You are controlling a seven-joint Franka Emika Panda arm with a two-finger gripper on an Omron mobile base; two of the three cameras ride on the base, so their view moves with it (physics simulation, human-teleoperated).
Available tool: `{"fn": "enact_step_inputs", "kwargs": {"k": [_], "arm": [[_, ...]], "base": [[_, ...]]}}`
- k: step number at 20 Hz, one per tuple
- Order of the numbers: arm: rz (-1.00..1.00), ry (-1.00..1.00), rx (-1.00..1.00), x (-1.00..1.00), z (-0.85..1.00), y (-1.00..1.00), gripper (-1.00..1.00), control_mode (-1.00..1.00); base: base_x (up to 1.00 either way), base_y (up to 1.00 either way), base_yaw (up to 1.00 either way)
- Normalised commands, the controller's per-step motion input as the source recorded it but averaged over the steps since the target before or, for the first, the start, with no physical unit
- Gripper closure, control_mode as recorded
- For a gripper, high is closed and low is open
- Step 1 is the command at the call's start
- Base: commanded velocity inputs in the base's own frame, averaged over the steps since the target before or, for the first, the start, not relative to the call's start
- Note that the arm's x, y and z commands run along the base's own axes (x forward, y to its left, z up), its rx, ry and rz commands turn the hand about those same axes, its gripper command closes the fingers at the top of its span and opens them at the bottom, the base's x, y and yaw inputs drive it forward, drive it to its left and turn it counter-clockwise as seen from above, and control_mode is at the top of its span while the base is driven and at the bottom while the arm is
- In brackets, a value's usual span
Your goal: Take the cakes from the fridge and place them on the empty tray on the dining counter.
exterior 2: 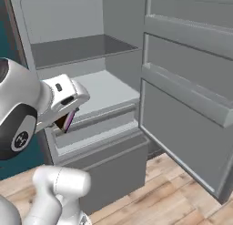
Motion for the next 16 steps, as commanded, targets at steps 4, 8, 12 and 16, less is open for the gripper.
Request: {"fn": "enact_step_inputs", "kwargs": {"k": [4,8,12,16], "arm": [[0.00,0.00,0.00,0.00,0.00,0.00,1.00,1.00],[0.00,0.00,0.00,0.00,0.00,0.00,1.00,1.00],[0.00,0.00,0.00,0.00,0.00,0.00,1.00,1.00],[0.00,0.00,0.00,0.00,0.00,0.00,1.00,1.00]], "base": [[-0.09,0.24,-0.87],[-0.50,0.32,-0.78],[-0.97,0.38,-0.61],[-1.00,0.36,-0.51]]}}
